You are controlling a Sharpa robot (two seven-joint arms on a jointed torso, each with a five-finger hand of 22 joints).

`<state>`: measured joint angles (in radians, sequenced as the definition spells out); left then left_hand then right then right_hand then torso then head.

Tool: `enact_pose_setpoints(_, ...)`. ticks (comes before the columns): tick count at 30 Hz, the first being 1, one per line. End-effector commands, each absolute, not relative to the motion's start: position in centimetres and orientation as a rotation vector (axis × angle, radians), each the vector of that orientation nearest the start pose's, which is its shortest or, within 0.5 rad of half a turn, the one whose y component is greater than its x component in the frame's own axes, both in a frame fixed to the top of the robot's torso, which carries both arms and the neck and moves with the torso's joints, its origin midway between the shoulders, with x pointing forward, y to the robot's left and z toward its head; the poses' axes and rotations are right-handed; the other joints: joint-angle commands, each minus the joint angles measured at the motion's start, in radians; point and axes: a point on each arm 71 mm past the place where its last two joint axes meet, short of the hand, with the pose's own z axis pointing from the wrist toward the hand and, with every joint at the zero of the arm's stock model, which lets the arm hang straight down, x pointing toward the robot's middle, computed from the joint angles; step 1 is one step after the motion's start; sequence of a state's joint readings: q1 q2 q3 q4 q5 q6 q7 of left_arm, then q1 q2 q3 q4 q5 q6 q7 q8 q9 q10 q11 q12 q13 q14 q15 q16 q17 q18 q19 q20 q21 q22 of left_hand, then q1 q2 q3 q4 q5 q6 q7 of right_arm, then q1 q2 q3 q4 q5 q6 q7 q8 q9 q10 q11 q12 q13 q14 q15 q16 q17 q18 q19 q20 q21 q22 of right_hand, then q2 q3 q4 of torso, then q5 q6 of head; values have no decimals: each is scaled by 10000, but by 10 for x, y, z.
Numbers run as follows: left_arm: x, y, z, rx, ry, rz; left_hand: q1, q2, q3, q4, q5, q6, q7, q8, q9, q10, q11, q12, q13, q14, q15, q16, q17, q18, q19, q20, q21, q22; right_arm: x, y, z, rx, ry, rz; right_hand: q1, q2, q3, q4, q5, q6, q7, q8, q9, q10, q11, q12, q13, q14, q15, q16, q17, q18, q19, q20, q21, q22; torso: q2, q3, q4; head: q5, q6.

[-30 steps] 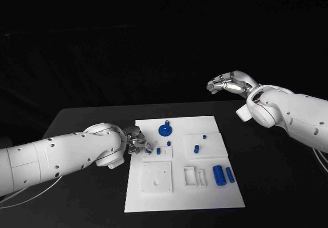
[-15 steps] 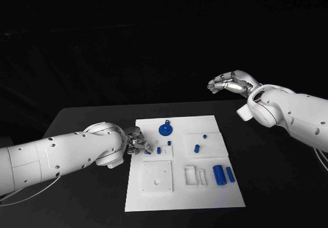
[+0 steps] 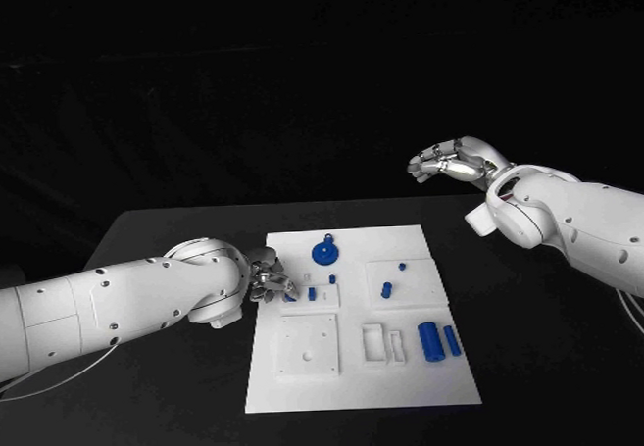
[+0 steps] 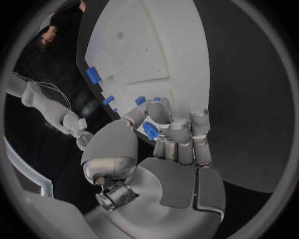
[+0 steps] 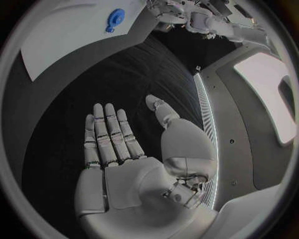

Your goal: Assemble the parts on the task board

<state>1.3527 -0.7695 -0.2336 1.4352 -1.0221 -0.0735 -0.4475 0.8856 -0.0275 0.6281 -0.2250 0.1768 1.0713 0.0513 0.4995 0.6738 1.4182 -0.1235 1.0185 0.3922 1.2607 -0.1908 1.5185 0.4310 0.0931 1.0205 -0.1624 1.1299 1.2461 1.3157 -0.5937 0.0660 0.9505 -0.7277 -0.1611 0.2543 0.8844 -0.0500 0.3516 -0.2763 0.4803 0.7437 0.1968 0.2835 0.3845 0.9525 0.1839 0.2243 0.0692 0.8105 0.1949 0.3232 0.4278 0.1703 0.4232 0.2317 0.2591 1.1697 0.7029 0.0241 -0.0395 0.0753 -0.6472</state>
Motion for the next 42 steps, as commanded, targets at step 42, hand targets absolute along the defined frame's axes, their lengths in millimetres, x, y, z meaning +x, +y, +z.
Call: enact_pose_setpoints(42, 502, 200, -221, -1399, 22642, -3650, -160, 0, -59, 230, -1178, 1053, -686, 260, 257, -112, -19, 153, -88, 151, -326, 53, -18, -12, -77, -1091, 4, 81, 600, -240, -115, 4346, 14938, 10851, -79, -19, -11, 27, 67, -84, 330, 6, -23, 80, 5, -59, -11, -82, 20, -44, -25, -77, -72, 32, -78, 25, -2, 2, -6, -79, -47)
